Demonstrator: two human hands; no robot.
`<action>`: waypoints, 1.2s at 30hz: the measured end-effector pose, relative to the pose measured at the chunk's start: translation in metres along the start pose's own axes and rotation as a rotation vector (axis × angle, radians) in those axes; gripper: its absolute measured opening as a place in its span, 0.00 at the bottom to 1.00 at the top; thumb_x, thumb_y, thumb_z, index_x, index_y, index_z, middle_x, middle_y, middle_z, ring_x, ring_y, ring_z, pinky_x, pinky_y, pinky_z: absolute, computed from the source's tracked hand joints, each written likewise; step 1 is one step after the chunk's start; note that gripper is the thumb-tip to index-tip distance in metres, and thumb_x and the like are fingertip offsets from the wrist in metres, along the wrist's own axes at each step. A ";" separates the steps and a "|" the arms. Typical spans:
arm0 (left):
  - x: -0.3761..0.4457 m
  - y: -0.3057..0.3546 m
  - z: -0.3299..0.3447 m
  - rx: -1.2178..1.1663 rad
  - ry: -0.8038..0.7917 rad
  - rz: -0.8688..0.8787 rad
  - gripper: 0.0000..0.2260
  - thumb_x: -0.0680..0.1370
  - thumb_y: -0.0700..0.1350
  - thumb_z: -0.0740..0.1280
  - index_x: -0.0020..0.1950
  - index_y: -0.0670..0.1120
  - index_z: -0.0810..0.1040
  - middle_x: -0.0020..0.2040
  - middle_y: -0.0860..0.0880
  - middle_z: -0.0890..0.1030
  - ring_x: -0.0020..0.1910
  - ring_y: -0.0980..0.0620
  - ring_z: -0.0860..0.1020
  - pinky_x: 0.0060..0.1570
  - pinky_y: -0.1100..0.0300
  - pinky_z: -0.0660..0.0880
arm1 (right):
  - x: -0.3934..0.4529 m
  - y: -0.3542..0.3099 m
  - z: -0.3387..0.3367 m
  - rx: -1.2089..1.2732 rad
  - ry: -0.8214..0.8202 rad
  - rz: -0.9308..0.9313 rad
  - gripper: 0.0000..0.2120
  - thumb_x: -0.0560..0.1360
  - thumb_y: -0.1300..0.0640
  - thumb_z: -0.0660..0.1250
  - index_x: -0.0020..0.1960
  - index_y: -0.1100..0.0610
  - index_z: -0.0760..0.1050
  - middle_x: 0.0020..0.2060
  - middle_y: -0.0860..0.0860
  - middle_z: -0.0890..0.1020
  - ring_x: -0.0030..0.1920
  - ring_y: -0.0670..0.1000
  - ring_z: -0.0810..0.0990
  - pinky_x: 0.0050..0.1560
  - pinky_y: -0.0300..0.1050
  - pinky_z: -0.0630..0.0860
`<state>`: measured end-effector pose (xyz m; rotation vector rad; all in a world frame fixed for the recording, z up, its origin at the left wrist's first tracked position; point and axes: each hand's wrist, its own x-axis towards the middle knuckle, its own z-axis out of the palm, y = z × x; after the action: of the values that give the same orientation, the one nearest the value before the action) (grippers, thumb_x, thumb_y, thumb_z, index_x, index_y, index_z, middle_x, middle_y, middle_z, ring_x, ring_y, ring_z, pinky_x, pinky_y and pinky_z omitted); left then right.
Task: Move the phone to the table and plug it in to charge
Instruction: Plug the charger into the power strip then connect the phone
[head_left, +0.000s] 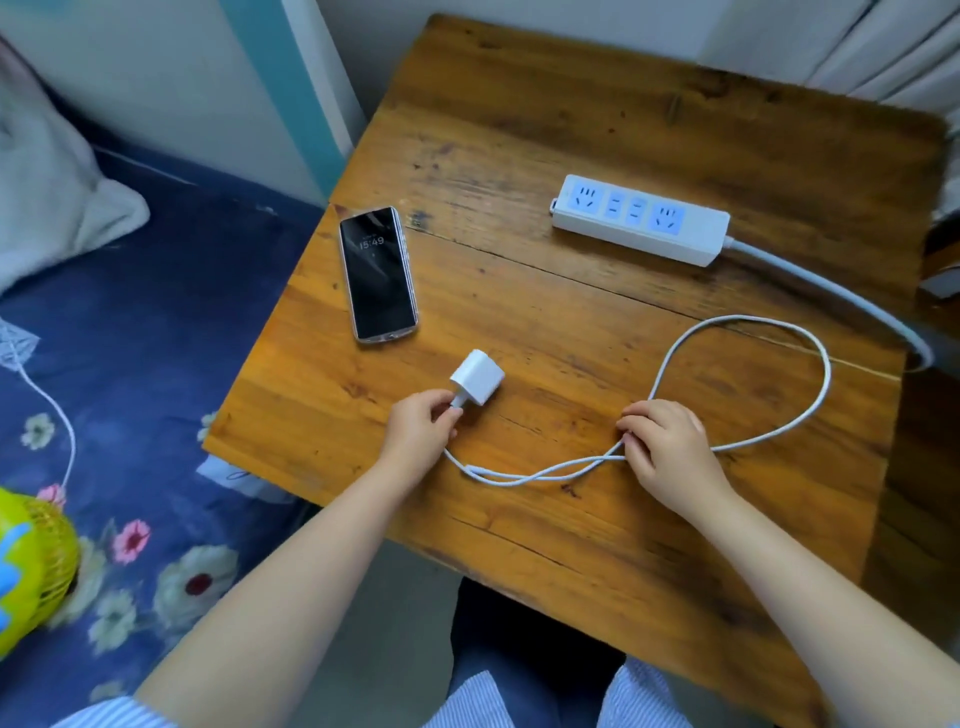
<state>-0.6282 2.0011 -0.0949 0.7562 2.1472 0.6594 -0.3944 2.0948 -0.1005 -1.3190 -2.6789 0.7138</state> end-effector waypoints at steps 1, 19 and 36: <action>0.001 0.000 -0.002 -0.024 0.003 0.043 0.09 0.75 0.35 0.64 0.55 0.37 0.79 0.41 0.46 0.78 0.31 0.55 0.75 0.36 0.64 0.76 | 0.001 -0.001 0.000 0.018 0.007 0.019 0.05 0.68 0.70 0.68 0.43 0.66 0.80 0.43 0.63 0.84 0.48 0.64 0.80 0.55 0.63 0.73; 0.026 0.093 0.040 0.126 0.027 0.907 0.02 0.65 0.33 0.71 0.34 0.34 0.81 0.29 0.39 0.82 0.28 0.48 0.81 0.31 0.60 0.73 | 0.071 -0.010 -0.035 1.632 0.024 0.860 0.06 0.75 0.57 0.62 0.40 0.54 0.72 0.44 0.54 0.79 0.46 0.50 0.76 0.45 0.44 0.71; 0.084 0.119 0.051 0.042 -0.519 0.353 0.08 0.79 0.38 0.56 0.47 0.47 0.74 0.28 0.51 0.70 0.27 0.57 0.69 0.25 0.74 0.67 | 0.163 0.017 -0.096 1.537 0.574 0.791 0.08 0.74 0.63 0.61 0.46 0.50 0.68 0.46 0.52 0.71 0.47 0.52 0.74 0.39 0.41 0.78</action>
<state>-0.5983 2.1526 -0.0868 1.1991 1.5722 0.5220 -0.4595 2.2649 -0.0446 -1.4774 -0.5546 1.5587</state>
